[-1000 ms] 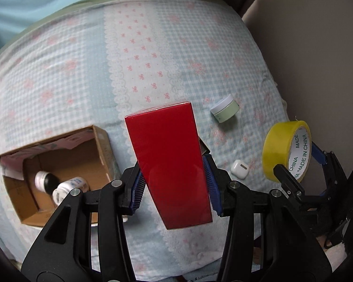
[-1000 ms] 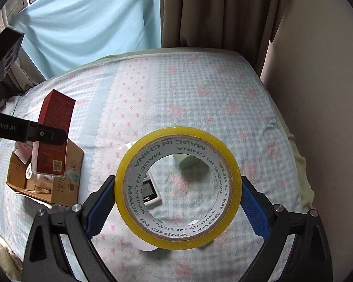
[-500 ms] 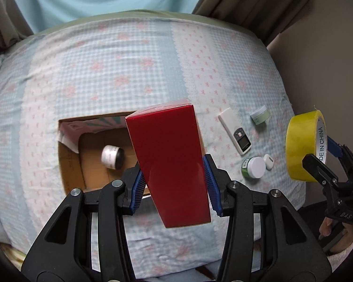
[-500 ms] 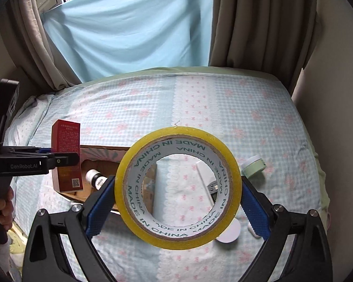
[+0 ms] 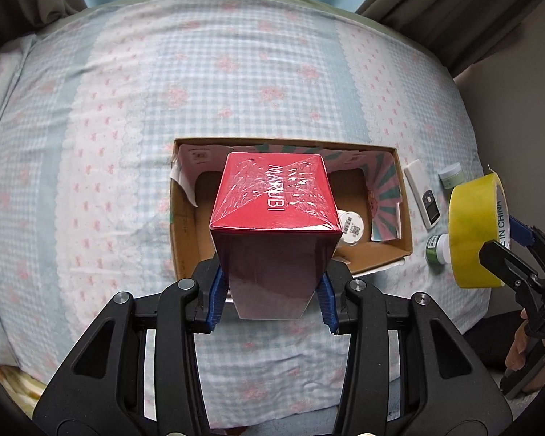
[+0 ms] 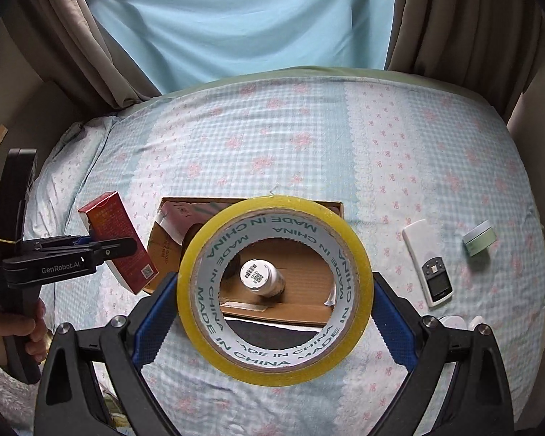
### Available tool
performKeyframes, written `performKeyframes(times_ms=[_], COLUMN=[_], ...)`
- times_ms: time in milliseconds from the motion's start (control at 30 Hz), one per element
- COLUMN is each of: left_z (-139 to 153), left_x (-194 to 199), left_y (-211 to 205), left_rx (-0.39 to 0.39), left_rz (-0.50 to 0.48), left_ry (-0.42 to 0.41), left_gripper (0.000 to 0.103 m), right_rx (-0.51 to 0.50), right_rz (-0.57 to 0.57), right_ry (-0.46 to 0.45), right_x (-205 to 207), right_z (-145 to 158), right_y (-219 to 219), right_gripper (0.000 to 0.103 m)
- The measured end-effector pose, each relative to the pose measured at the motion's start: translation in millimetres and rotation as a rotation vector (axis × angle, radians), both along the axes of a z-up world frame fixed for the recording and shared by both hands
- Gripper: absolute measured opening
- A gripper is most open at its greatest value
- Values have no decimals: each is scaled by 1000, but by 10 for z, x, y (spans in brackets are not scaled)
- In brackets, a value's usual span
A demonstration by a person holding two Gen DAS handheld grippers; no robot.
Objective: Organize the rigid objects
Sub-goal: 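Lower the red box and yellow tape into the cardboard box with both tools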
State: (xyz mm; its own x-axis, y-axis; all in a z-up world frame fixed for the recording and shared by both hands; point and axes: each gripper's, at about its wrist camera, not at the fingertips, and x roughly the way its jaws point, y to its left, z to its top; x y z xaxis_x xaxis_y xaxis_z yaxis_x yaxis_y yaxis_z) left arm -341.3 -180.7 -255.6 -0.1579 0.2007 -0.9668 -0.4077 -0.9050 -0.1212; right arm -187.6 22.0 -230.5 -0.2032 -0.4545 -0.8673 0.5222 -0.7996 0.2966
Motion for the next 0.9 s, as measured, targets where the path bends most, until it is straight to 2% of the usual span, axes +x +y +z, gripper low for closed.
performKeyframes(times_ms=[167,400,600,800,867,900], left_z=[-361,-721,-917,-1046,-1049,-1014], left_x=[-103,-281,-415,-451,-438,-422], left_y=[-100,-137,-38,72,130,162], left_rx=[-24,-31,-77,-103,-109,-96], left_rz=[16,36,16,-2,-21,-35], left_ry=[-68,-137,-157,-171,-162,-145], left_gripper=[38,38,38,38,54,89], right_rx=[20,4,18,19,15,11], right_rz=[0,-80,-118,-135,-150,-163], right_ry=[-98,-306,-404,-476,-488,-496], right_x=[-154,-469,-660,-788,-830,-848], right_z=[-298,-854,-1178,-1372,-1408,-1425], right_y=[-295,-458,-513,-549,-537,-528], right_gripper=[97,97,97,97,97,97])
